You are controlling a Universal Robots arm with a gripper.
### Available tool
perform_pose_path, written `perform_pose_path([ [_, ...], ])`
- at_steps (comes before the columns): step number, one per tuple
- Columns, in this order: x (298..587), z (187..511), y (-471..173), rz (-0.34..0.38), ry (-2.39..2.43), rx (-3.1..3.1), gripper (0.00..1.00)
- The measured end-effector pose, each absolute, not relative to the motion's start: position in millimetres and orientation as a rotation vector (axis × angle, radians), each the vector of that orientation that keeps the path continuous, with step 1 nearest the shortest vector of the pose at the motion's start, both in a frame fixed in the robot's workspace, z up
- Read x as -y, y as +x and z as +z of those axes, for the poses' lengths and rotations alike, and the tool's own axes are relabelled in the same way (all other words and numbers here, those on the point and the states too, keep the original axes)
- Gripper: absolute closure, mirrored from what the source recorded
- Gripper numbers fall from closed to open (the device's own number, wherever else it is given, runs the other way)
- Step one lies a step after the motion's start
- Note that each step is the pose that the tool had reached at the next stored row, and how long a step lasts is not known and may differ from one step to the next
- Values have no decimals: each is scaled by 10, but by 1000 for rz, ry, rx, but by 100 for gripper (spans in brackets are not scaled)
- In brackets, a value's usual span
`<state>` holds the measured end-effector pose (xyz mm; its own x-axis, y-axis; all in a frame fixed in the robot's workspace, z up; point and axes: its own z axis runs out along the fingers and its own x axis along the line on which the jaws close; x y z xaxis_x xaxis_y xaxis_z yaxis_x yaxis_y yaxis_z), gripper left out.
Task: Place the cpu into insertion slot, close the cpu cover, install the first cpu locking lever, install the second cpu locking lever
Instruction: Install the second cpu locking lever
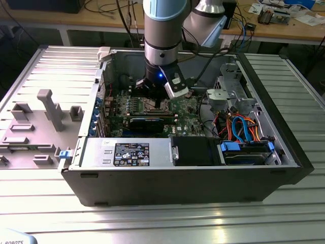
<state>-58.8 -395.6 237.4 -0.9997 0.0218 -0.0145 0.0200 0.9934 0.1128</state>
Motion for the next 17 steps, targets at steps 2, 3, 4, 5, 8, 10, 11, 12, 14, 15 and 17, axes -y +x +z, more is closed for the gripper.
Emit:
perform_pose_path([
  [2,3979,2372,-607,180,33,-3120,89],
  [3,3990,2371,-619,183,33,-3120,89],
  [4,3999,2370,-632,186,33,-3120,89],
  [5,4006,2368,-648,189,33,-3120,89],
  [8,4021,2361,-713,201,33,-3119,89],
  [10,4037,2349,-770,216,33,-3118,89],
  [11,4042,2339,-803,227,32,-3118,89],
  [12,4047,2328,-812,236,26,-3118,89],
  [14,4070,2299,-817,254,14,-3117,89],
  [15,4088,2288,-818,265,14,-3116,89],
  [17,4106,2279,-826,276,14,-3115,89],
])
